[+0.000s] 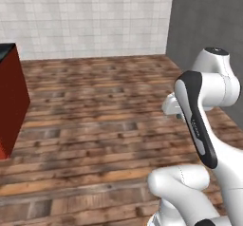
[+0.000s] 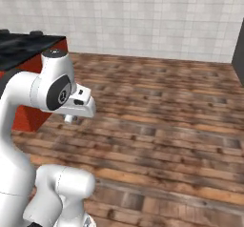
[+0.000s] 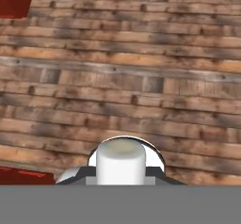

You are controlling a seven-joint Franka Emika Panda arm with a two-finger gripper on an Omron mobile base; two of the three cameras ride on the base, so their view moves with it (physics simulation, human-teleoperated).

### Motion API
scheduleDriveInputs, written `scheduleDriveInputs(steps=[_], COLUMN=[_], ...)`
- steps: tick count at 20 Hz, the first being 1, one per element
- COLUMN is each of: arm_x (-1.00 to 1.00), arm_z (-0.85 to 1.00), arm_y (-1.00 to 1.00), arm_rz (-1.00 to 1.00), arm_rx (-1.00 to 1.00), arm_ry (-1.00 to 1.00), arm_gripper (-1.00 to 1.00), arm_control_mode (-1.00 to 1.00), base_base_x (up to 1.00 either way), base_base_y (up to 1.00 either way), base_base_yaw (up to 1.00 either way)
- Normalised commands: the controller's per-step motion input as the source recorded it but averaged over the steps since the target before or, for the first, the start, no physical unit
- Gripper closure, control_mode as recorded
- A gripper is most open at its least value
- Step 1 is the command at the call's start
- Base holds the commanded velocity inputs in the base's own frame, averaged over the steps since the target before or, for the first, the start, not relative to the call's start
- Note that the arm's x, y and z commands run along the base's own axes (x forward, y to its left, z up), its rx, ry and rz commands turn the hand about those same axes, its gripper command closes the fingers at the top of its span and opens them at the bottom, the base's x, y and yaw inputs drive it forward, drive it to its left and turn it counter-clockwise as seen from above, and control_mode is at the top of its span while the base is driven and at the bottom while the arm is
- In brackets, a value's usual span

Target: Pick up the marshmallow and place it in the cup of hot chocolate on the dining counter.

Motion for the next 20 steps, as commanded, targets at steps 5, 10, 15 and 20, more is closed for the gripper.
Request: scheduleDriveInputs(steps=[5, 10, 15, 20], arm_x=[0.00, 0.00, 0.00, 0.00], arm_z=[0.00, 0.00, 0.00, 0.00], arm_y=[0.00, 0.00, 0.00, 0.00], arm_rz=[0.00, 0.00, 0.00, 0.00], arm_rx=[0.00, 0.00, 0.00, 0.00], arm_ry=[0.00, 0.00, 0.00, 0.00], arm_gripper=[1.00, 1.00, 1.00, 1.00], arm_control_mode=[1.00, 1.00, 1.00, 1.00], base_base_x=[1.00, 1.00, 1.00, 1.00], base_base_y=[0.01, 0.07, 0.01, 0.00], base_base_yaw=[-0.09, 0.01, 0.19, 0.52])
